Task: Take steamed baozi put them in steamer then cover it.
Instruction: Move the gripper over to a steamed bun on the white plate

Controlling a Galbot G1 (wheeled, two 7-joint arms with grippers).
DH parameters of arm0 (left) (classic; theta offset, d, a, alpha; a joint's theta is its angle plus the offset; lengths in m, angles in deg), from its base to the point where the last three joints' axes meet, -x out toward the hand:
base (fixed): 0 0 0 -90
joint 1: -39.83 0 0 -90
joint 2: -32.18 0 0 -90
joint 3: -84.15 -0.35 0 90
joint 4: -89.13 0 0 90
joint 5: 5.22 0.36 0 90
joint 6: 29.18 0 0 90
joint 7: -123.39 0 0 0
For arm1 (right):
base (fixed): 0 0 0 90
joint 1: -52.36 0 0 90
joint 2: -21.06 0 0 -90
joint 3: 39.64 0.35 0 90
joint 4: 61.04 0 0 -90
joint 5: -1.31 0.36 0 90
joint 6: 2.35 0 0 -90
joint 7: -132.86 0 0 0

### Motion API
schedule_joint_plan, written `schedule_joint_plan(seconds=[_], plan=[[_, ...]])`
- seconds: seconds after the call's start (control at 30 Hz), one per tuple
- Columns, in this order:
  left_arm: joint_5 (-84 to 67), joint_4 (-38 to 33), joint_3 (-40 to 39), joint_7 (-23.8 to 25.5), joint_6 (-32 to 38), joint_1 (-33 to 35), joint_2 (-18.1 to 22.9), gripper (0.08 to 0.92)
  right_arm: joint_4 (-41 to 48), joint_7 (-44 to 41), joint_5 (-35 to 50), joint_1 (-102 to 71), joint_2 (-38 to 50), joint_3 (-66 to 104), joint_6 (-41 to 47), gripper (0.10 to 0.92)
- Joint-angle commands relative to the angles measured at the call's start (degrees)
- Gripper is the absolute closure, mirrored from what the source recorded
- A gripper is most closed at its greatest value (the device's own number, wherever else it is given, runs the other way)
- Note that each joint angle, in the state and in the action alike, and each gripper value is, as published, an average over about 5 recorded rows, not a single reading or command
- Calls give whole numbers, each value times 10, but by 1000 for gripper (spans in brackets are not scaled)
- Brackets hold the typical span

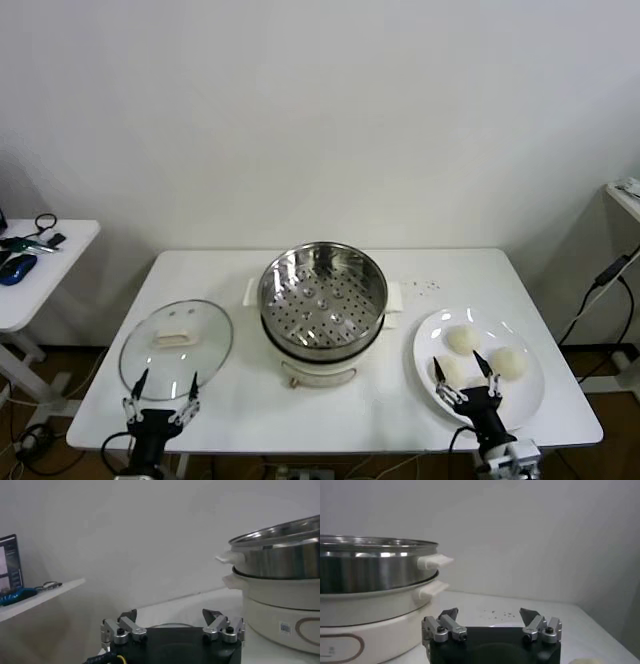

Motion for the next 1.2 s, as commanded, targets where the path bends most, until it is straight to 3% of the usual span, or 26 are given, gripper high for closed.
schedule_joint_plan(seconds=[0.03,0.2,0.43,0.87,1.2], plan=[[0,0,0,-1,0,0,-1,177,1,-5,-4,1,3,0,2,203],[-1,-1,-2,-3,-1,-2,-6,177,-7,-58,-33,33,87,3,88,203],[-4,-3,-9,-14,1,0,-9,177,35,-208,-32,142,257,-18,199,203],[-16,-2,-16,-31,1,3,-11,177,177,-504,-101,402,474,-190,137,203],[-23,3,-16,-29,-4,-5,-13,177,290,-608,-148,798,460,-583,97,203]])
